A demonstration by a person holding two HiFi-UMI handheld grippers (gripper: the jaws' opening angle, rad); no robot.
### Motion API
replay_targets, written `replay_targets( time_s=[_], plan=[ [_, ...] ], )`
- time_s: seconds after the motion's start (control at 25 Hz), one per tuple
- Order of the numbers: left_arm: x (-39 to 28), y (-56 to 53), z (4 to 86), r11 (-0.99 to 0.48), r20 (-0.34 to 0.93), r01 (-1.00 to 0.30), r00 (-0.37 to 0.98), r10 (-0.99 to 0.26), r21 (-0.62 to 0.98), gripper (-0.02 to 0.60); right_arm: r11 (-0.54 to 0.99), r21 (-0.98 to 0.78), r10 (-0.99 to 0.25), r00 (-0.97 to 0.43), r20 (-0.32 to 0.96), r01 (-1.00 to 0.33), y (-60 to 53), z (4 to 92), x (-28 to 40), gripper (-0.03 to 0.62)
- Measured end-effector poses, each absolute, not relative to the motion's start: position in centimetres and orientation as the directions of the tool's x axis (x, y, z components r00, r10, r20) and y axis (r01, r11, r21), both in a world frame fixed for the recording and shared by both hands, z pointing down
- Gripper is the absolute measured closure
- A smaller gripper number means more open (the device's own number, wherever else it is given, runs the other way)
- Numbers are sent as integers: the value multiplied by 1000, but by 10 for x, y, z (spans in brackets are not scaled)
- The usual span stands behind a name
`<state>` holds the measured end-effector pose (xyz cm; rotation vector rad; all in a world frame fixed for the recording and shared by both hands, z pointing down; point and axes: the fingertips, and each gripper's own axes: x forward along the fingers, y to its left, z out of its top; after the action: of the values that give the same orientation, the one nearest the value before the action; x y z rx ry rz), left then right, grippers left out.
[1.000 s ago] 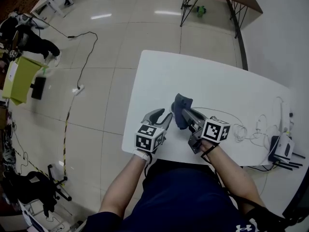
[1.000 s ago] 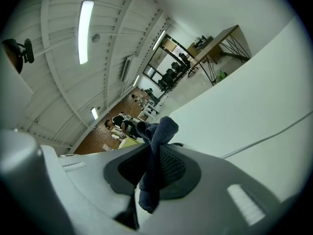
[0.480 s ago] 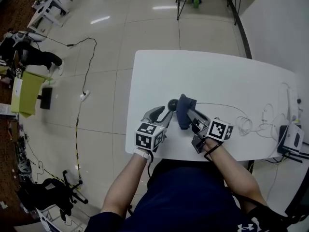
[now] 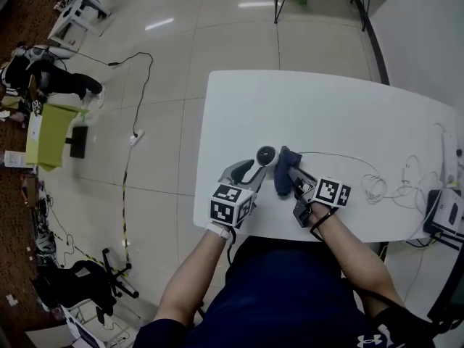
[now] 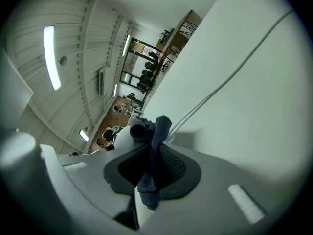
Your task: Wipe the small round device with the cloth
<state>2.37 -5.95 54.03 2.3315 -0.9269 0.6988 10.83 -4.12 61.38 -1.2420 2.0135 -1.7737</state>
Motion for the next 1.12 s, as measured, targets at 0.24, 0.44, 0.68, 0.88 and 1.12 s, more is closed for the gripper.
replay_targets(
  time_s=[0.24, 0.44, 0.68, 0.88, 1.12],
  plan=[
    [20, -55, 542, -614, 621, -730, 638, -455, 301, 440, -136, -841, -642, -600, 477, -523, -38, 638, 112, 537],
    [18, -53, 539, -619, 599, -717, 659, -454, 321, 440, -162, -840, -670, -567, 480, -518, -38, 632, 117, 537],
    [6, -51, 539, -593, 550, -710, 688, -473, 379, 440, -118, -868, -754, -525, 394, -482, -43, 578, 127, 537],
    [-6, -50, 539, -571, 522, -704, 704, -482, 423, 448, -40, -892, -807, -512, 295, -451, -53, 515, 112, 537],
    [-19, -41, 538, -580, 527, -696, 709, -468, 422, 448, 102, -899, -783, -592, 192, -427, -66, 493, 52, 537]
  ],
)
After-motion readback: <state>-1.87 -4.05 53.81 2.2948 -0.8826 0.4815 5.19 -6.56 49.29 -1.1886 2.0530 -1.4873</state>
